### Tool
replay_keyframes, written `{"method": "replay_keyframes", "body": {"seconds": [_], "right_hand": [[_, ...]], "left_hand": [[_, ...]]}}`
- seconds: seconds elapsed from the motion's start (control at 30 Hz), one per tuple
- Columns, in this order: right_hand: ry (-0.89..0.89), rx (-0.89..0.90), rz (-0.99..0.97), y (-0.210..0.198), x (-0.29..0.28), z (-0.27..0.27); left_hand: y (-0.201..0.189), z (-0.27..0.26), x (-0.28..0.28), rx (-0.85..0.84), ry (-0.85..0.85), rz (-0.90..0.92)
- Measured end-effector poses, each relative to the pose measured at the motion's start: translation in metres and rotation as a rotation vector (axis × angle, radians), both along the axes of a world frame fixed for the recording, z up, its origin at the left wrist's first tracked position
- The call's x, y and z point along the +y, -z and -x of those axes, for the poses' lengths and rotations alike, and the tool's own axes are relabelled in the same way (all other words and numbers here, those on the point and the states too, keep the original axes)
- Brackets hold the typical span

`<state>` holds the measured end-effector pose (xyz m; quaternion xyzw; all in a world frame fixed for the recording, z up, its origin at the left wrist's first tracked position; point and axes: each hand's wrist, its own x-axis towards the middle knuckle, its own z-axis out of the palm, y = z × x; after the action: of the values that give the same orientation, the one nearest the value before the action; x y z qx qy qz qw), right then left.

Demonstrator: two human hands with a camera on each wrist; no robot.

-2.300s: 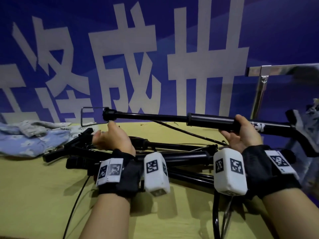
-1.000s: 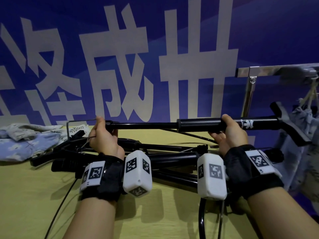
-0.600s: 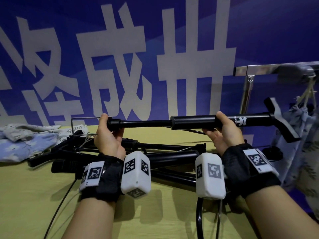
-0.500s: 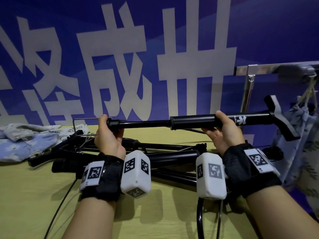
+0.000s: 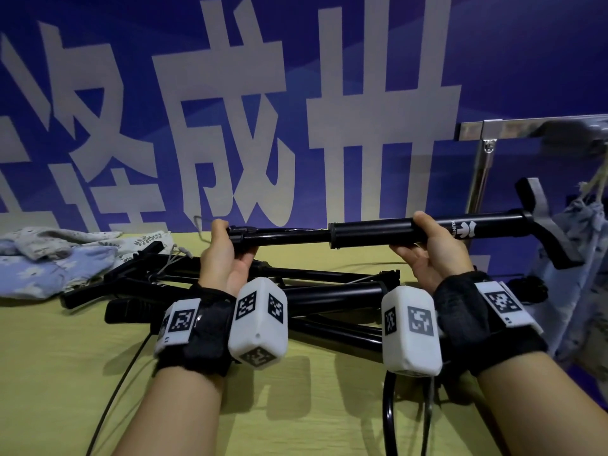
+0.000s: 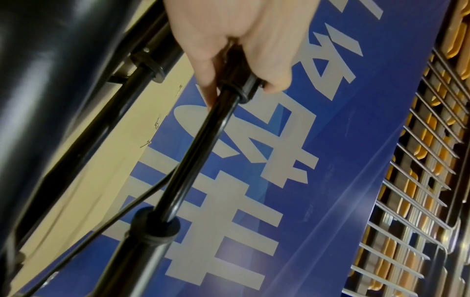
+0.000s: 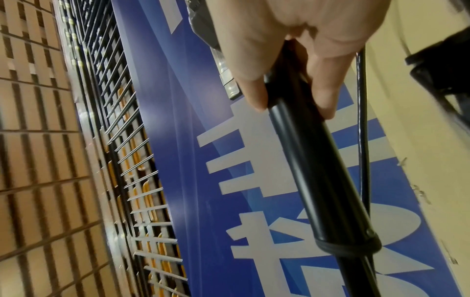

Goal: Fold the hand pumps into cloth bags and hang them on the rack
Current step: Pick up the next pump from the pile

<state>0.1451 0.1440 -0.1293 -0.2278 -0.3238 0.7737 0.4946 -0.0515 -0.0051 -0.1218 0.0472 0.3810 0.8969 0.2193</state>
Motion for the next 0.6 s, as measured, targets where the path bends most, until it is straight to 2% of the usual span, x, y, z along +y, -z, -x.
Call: {"method": "replay_keyframes", "body": {"seconds": [0.17,0.4,0.6], "right_hand": [[-0.003,-0.027,0.014,0.000,-0.001,0.001],[-0.053,-0.006,0.031,0.000,-0.004,0.002],[-0.058,-0.058,0.001,-0.001,-0.011,0.008]], "left_hand": [[-0.003,-0.010,0.006,0.026,0.134,0.023],[-0.005,-0.016,0.008,0.037,0.198,0.082],[-0.008,-0.023,0.009,0.057,0.230,0.080]]}}
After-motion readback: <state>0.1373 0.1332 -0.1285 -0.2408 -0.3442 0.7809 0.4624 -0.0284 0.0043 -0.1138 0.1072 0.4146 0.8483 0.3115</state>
